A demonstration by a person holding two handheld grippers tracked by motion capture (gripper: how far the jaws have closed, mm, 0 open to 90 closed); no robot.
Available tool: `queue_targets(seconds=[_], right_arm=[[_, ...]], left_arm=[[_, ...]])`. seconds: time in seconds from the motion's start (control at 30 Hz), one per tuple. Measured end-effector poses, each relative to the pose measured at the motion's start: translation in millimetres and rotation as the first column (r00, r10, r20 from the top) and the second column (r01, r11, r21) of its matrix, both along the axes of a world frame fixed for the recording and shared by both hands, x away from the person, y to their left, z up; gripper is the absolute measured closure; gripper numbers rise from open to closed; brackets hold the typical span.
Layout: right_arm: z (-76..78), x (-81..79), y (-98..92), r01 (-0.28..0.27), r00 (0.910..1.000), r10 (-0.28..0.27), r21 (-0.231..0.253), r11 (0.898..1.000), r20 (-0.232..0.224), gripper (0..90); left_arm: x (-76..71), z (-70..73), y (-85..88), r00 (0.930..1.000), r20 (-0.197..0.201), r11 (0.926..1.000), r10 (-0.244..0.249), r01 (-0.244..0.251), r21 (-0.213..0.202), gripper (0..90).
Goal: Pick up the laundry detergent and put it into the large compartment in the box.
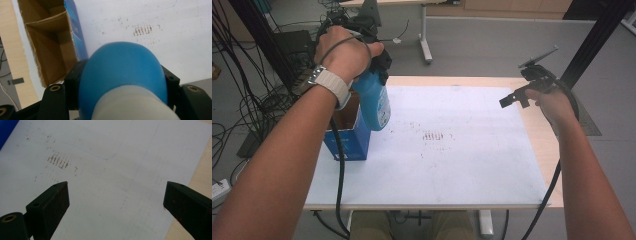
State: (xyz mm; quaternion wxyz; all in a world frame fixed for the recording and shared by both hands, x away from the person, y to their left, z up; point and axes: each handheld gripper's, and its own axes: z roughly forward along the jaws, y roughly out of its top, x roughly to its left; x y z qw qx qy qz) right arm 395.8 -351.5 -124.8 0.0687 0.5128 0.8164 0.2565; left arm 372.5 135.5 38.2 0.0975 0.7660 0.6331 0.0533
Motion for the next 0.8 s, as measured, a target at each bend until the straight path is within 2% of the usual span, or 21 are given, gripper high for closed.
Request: queue_targets(seconds=[0.33, 0.5, 0.57, 0.7, 0.8], right_arm=[[6.2, -3.6, 12.0, 0.0, 1.0, 0.0, -0.006, 1.0, 0.004, 6.4], [8.5, -6.4, 9.1, 0.008, 0.9999, -0.008, -0.003, 1.0, 0.01, 6.4], [9.3, -6.9, 7.6, 0.013, 0.9999, -0.013, -0.004, 1.0, 0.008, 6.4], [8.6, -7.4, 5.0, 0.017, 0.9998, -0.017, -0.003, 1.0, 0.008, 6.4], [7.3, -7.3, 3.8, 0.022, 0.9998, -0.022, -0.003, 1.0, 0.004, 6.4]], left_arm=[[-0.6, 14.1, 22.3, 0.9997, 0.001, 0.9995, 0.025, -0.025, -0.017, 38.4], [2.6, 16.7, 29.5, 0.9994, -0.007, 0.9993, 0.034, -0.035, -0.016, 38.4], [0.6, 17.1, 32.9, 0.999, 0.014, 0.9989, 0.043, -0.042, -0.018, 38.4], [5.4, 17.8, 39.5, 0.9988, 0.001, 0.9987, 0.05, -0.05, -0.015, 38.4], [7.0, 17.4, 44.9, 0.9984, 0.005, 0.9983, 0.056, -0.056, -0.015, 38.4]])
